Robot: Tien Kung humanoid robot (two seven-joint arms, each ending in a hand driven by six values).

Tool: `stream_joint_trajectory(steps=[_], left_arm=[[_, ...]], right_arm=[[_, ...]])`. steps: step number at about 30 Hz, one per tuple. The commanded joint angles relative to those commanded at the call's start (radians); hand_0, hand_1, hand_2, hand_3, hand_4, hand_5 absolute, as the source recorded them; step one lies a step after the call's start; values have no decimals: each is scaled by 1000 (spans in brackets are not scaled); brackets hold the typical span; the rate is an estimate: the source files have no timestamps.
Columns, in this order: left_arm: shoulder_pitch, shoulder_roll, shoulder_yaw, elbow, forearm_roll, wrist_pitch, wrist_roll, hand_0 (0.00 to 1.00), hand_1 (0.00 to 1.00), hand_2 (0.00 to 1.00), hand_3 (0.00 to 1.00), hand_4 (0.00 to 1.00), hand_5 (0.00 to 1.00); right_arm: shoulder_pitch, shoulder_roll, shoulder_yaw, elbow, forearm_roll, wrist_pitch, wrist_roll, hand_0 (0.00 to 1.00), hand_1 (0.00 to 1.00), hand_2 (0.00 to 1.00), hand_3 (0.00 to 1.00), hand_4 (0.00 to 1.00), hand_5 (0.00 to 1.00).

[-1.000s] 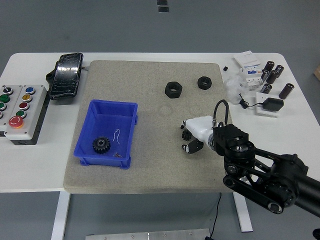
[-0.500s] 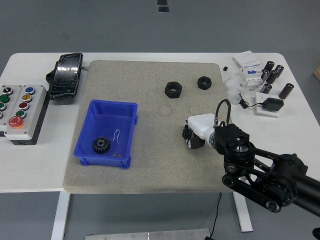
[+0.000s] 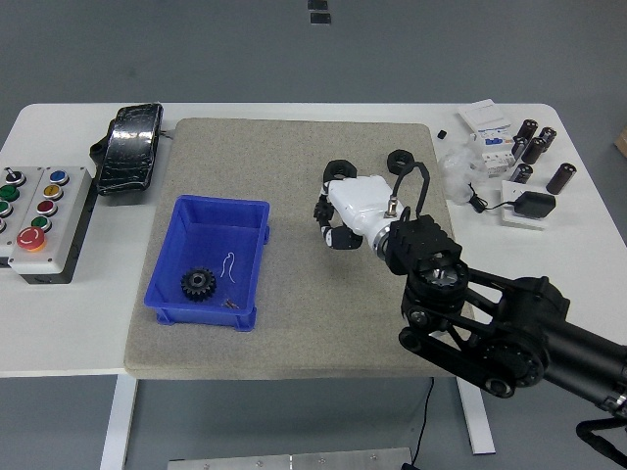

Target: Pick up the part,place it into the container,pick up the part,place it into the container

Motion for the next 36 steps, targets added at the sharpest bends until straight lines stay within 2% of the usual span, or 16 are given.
stream_joint_trajectory(steps=[4,5,7,10,11,16,17,22,23,28,29,34,35,36], left_arm=[[-3,-1,6,0,-3,-2,2,623,630,618,649,609,353],[-4,-1,7,0,-4,-1,3,623,630,628,658,636,408],[-4,0,7,0,-3,-1,4,623,630,628,658,636,408],[-3,1,6,0,-2,-1,6,623,630,628,658,636,408],[-3,2,6,0,-2,-1,7,623,630,628,660,640,410],[-3,2,6,0,-2,0,9,623,630,628,660,640,410],[-3,2,6,0,-2,0,9,623,630,628,659,637,413],[-4,3,4,0,0,0,8,623,630,628,659,637,413],[-4,3,4,0,0,0,8,622,629,627,657,638,420],[-3,3,3,0,1,0,7,622,629,627,657,638,420],[-3,3,3,0,2,0,7,622,631,626,656,633,419],[-2,3,1,0,3,0,8,622,631,626,656,633,419],[-2,2,1,0,4,0,8,623,630,627,657,634,423],[-2,2,0,0,4,0,7,623,630,627,657,634,423]], right_arm=[[50,51,-84,-20,75,-75,81,367,469,441,381,252,2],[61,62,-108,-27,98,-89,105,489,574,556,516,196,2],[75,77,-154,-38,135,-102,150,489,574,556,516,196,2],[87,88,-198,-51,152,-95,177,489,574,556,516,196,2],[90,90,-207,-54,156,-87,177,534,629,626,622,142,42],[92,96,-214,-65,170,-37,140,534,629,626,622,142,42],[92,96,-212,-65,165,-34,131,547,690,720,781,631,307],[90,95,-203,-67,147,-32,97,547,690,720,781,631,307],[88,95,-199,-68,144,-32,90,560,706,731,887,791,379],[80,95,-181,-74,134,-38,66,560,706,731,887,791,379],[78,94,-179,-75,132,-40,64,560,705,735,896,873,456],[70,94,-163,-69,121,-67,65,560,705,735,896,873,456],[68,93,-155,-67,120,-79,70,536,687,721,853,894,489],[66,93,-148,-65,123,-91,76,536,687,721,853,894,489]])
